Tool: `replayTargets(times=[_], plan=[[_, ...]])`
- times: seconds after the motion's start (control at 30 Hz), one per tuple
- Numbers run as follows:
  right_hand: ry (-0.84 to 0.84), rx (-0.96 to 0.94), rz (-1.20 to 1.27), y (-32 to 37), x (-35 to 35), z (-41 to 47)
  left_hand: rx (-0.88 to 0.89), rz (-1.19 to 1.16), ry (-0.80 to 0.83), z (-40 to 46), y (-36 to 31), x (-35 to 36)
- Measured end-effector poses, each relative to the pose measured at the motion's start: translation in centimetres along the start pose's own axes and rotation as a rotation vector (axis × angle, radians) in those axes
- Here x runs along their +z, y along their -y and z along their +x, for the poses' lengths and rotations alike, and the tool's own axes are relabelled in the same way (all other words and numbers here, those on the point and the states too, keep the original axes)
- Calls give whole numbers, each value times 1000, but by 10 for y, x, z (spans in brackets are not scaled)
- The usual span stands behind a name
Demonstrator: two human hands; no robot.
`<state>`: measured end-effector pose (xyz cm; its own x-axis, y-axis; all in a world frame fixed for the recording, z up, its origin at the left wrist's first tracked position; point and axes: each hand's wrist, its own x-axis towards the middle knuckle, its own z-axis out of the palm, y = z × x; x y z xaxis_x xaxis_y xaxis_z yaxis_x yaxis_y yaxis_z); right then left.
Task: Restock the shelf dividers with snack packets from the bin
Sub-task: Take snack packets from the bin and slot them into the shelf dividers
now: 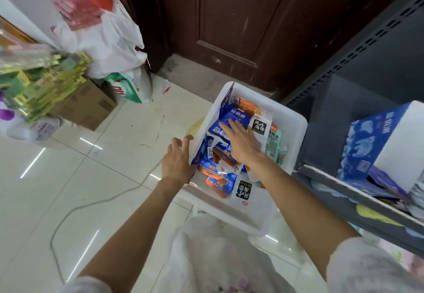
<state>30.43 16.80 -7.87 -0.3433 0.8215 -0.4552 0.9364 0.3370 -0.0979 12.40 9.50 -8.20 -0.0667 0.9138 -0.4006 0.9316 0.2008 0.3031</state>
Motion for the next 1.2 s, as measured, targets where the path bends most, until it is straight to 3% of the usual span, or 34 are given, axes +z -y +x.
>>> replayTargets(times=[0.17, 0.37, 0.5, 0.63, 0.87, 1.03, 1.2], plan=[[-124, -112, -194, -5, 21, -14, 47, -62, 31, 0, 2, 0], [-260, -177, -189, -14, 39, -30, 141, -23, -1, -3, 10, -14], [-135, -86, -59, -9, 26, -19, 118, 15, 14, -8, 10, -18], [1, -17, -209, -6, 21, -11, 75, 8, 38, -11, 11, -13], [-247, -178, -429, -16, 41, -37, 107, -125, -15, -23, 17, -15], [-511, -110, -91, -24, 38, -69, -14, -395, -143, -39, 14, -21], [-105, 19, 43, -29, 45, -78, -37, -407, -82, -41, 6, -14]])
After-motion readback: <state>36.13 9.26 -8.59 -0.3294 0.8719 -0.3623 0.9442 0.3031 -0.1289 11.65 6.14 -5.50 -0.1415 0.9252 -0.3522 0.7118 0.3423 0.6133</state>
